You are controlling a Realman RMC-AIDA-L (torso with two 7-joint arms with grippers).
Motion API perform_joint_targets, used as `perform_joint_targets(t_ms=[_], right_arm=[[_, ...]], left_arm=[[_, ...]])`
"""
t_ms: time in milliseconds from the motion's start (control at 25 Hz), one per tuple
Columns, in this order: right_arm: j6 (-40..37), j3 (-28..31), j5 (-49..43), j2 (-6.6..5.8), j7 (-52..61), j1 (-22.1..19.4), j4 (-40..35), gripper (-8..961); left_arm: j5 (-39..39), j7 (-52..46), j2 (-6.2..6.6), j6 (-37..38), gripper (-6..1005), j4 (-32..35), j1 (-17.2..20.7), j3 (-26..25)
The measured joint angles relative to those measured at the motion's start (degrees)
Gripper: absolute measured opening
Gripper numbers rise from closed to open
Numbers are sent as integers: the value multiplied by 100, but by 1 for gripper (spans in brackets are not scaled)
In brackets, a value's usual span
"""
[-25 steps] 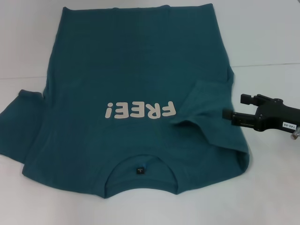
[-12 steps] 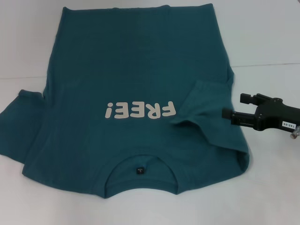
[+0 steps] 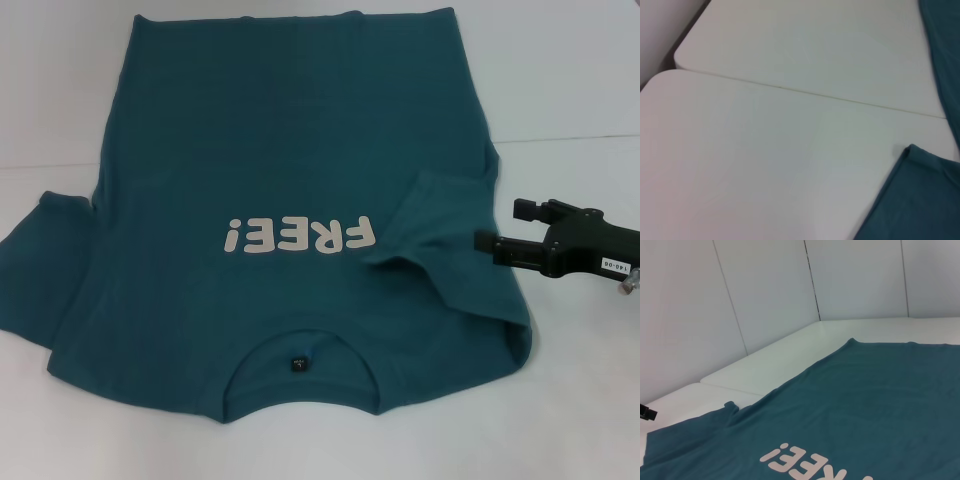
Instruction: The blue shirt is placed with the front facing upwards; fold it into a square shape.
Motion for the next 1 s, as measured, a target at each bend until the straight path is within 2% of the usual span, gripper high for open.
perform_joint_targets(t_ms=[200, 400, 640, 760, 1000], right_arm=[[25, 0, 0, 0, 0, -2, 40, 947], [38, 0, 0, 0, 0, -2, 50, 948], [38, 0, 1, 0, 0, -2, 59, 948], [37, 0, 0, 0, 0, -2, 59, 948], [36, 0, 0, 0, 0, -2, 69, 947]], left_arm=[[10, -168, 4, 6, 226, 19, 1, 31], [15, -167, 1, 7, 459, 5, -3, 105], [28, -125, -8, 7, 668, -21, 12, 141], [28, -121, -11, 7, 742, -24, 39, 140], [28, -132, -16, 7, 742, -54, 54, 68]])
